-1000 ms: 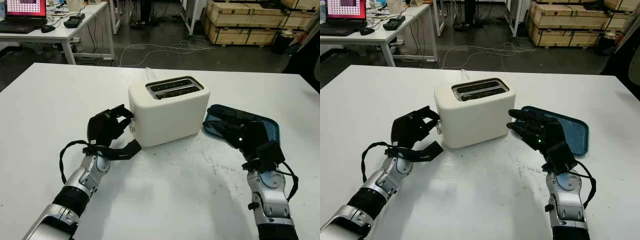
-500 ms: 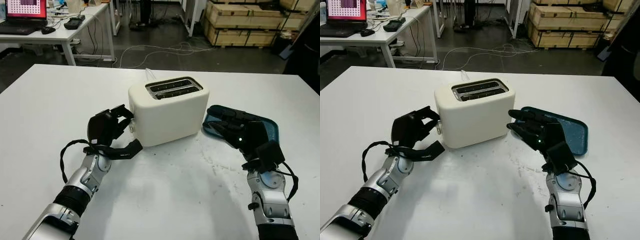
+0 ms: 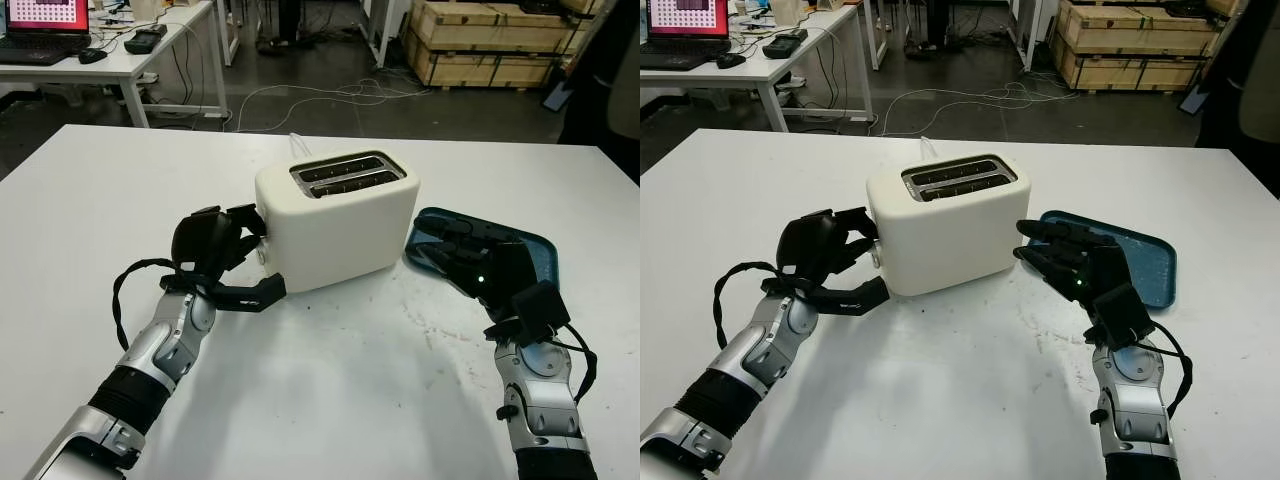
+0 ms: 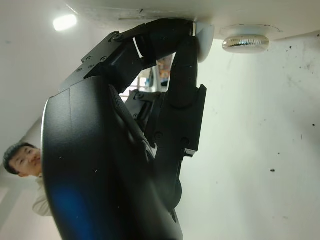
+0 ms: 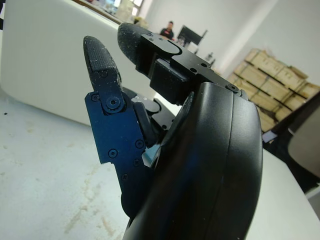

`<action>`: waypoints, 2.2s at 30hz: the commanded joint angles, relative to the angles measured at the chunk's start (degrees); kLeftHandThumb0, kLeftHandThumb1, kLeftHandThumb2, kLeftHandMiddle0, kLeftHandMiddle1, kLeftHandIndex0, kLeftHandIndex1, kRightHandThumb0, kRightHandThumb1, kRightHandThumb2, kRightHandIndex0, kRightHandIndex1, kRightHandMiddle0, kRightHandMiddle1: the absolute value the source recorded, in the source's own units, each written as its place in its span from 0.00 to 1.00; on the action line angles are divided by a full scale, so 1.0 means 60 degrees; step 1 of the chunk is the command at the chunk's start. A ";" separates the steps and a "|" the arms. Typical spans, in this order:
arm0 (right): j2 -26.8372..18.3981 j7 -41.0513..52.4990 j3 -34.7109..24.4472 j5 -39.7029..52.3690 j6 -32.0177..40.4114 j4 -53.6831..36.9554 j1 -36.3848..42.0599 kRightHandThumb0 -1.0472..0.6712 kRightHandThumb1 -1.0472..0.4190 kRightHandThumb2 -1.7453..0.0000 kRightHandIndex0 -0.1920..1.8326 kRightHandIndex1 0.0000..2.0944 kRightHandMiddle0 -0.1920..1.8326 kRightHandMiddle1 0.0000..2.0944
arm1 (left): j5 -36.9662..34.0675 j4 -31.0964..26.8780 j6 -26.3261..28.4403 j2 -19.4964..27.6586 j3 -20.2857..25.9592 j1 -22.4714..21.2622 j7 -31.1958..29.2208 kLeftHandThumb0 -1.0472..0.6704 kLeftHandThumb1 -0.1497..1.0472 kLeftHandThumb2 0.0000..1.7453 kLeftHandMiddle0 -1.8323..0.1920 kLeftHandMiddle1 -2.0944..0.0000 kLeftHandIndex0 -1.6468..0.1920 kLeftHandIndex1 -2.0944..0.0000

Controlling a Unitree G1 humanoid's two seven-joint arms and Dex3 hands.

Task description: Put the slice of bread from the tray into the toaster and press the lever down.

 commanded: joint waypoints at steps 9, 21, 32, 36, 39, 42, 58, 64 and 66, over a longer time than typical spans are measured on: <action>-0.0116 0.0042 -0.0080 0.0040 0.0034 0.0026 0.0020 0.33 0.14 1.00 0.59 0.23 0.65 0.00 | 0.0501 0.3827 0.0609 -0.2722 -0.1881 0.0217 -0.0984 0.54 0.77 0.00 0.60 0.34 0.43 0.63; -0.0079 0.0083 -0.0043 0.0059 -0.0035 0.0070 -0.0007 0.34 0.14 1.00 0.58 0.24 0.65 0.00 | 0.0686 0.3413 0.0433 -0.2464 -0.2003 0.0202 -0.0923 0.52 0.78 0.00 0.62 0.25 0.48 0.53; -0.0091 0.0077 -0.0033 0.0045 0.0026 0.0061 -0.0051 0.34 0.14 1.00 0.59 0.24 0.66 0.00 | -0.1334 0.0658 -0.1320 -0.1381 -0.0374 0.0640 -0.0692 0.46 0.80 0.01 0.59 0.19 0.42 0.59; -0.0087 0.0066 -0.0020 0.0016 -0.0003 0.0088 -0.0063 0.33 0.14 1.00 0.59 0.24 0.66 0.00 | -0.2329 -0.0341 -0.2453 -0.0919 0.0459 0.0805 -0.0392 0.41 0.82 0.00 0.56 0.22 0.46 0.53; -0.0076 0.0055 0.0004 0.0008 0.0036 0.0046 -0.0054 0.33 0.14 1.00 0.59 0.24 0.66 0.00 | -0.2540 -0.0905 -0.2638 -0.0755 0.0787 0.0936 -0.0410 0.41 0.82 0.00 0.55 0.25 0.47 0.53; -0.0067 0.0052 0.0023 0.0011 0.0084 0.0027 -0.0052 0.32 0.14 1.00 0.59 0.24 0.66 0.00 | -0.2534 -0.1193 -0.2675 -0.0691 0.0989 0.1043 -0.0457 0.41 0.82 0.00 0.55 0.25 0.46 0.53; 0.0014 0.0109 0.0089 -0.0001 -0.0067 0.0138 -0.0079 0.32 0.14 1.00 0.59 0.24 0.66 0.00 | -0.1785 -0.2345 -0.2477 -0.0165 0.1821 0.0974 -0.0492 0.43 0.84 0.00 0.52 0.29 0.45 0.55; 0.0045 0.0151 0.0147 0.0046 -0.0233 0.0301 -0.0120 0.34 0.14 1.00 0.59 0.24 0.66 0.00 | -0.1516 -0.3047 -0.2515 0.0192 0.2384 0.0634 -0.0684 0.45 0.83 0.00 0.51 0.26 0.43 0.54; 0.0053 0.0157 0.0164 0.0055 -0.0259 0.0310 -0.0115 0.34 0.14 1.00 0.59 0.24 0.66 0.00 | -0.1453 -0.3164 -0.2502 0.0285 0.2485 0.0552 -0.0750 0.45 0.83 0.00 0.51 0.26 0.43 0.53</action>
